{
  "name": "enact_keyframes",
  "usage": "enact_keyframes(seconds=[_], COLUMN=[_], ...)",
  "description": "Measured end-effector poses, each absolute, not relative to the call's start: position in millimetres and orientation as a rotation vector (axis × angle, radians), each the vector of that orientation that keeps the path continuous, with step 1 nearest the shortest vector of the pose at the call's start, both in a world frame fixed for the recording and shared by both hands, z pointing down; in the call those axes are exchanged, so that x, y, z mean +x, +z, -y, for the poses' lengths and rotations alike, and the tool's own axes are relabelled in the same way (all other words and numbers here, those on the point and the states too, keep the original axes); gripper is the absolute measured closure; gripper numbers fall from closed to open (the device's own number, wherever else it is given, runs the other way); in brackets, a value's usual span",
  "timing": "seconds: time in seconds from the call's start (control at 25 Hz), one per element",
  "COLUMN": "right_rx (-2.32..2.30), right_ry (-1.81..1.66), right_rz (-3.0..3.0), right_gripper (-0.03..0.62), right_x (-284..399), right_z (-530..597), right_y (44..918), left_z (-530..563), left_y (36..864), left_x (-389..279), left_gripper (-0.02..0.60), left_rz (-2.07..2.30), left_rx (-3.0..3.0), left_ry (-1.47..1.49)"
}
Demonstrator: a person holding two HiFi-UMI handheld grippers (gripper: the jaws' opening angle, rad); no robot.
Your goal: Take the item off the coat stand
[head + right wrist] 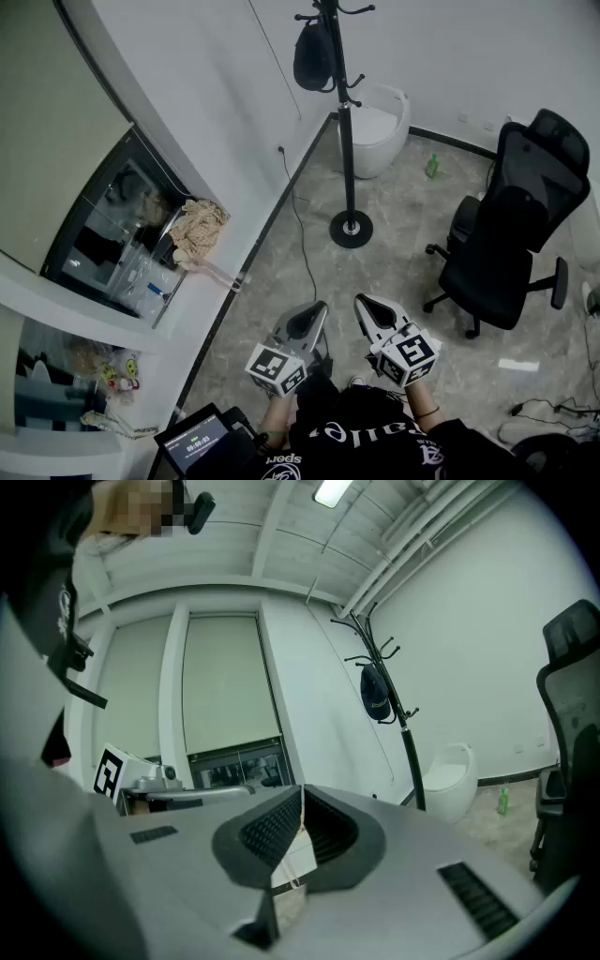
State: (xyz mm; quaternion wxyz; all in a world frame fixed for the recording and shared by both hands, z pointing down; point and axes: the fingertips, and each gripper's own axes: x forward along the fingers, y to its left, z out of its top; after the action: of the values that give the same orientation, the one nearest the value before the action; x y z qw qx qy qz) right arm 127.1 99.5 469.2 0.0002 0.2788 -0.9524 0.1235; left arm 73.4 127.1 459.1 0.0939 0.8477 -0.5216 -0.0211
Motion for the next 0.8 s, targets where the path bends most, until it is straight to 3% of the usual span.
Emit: enact_keyframes(seconds=[0.36, 0.8], right_rx=[0.930, 1.032], right_ry=[0.367, 0.330], right_rz=[3.003, 2.986], right_gripper=[0.572, 0.572], right_x=[68, -57], right_z=[-36, 55], right_y=[454, 437], left_z=[-56, 30], left_y=[463, 442], left_x=[18, -113], left_gripper=[0.578, 0.578], left_rz=[1.480, 1.446], left_rx=[2.547, 2.614], left_ry=[-0.058, -0.039])
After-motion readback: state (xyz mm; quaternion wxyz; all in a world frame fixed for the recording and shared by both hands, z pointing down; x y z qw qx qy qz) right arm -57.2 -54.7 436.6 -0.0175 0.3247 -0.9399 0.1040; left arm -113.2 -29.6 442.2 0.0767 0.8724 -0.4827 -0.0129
